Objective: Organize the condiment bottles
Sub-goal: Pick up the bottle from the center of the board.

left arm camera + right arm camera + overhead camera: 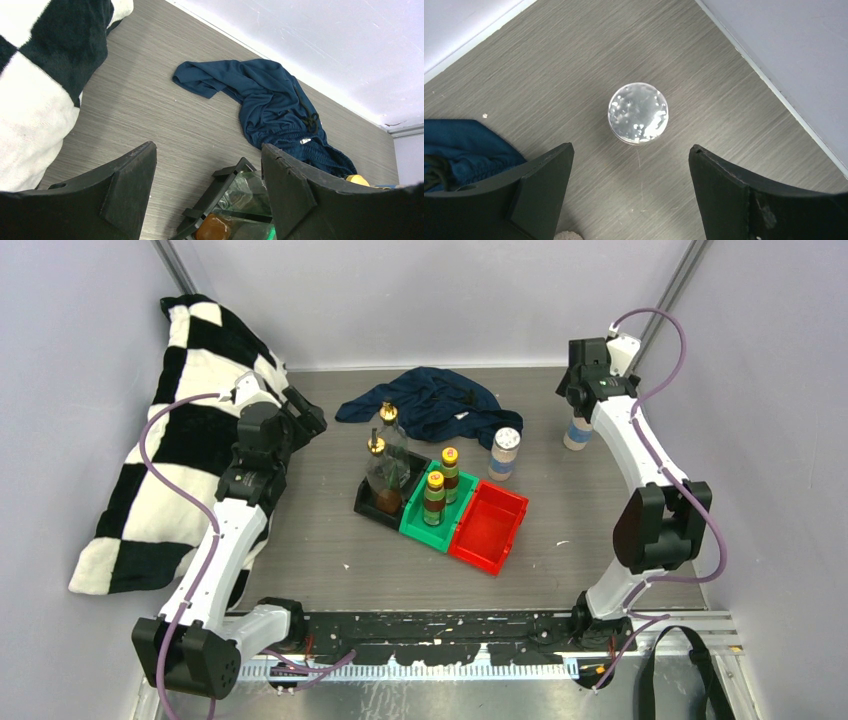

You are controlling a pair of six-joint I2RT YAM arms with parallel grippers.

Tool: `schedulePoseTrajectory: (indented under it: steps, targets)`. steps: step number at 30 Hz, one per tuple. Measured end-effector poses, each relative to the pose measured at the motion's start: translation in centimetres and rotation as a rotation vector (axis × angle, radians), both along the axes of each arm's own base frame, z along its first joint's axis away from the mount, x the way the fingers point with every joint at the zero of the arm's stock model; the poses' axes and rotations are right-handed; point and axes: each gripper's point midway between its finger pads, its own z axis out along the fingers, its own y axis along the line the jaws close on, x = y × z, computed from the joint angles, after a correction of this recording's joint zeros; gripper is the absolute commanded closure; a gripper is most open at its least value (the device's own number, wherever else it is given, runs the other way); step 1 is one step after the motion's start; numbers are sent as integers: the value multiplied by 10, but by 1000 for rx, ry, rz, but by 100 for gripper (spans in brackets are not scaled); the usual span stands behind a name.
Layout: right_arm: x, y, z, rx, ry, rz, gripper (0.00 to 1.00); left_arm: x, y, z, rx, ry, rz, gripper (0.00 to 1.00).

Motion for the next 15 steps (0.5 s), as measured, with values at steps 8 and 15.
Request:
schedulePoseTrajectory:
  steps: [8,15]
  targets:
    - [21,-13,-12,46,6,-25,9,0,0,0,0,0,0,23]
    - [32,-22,-29,65,33,-43,9,0,0,0,0,0,0,23]
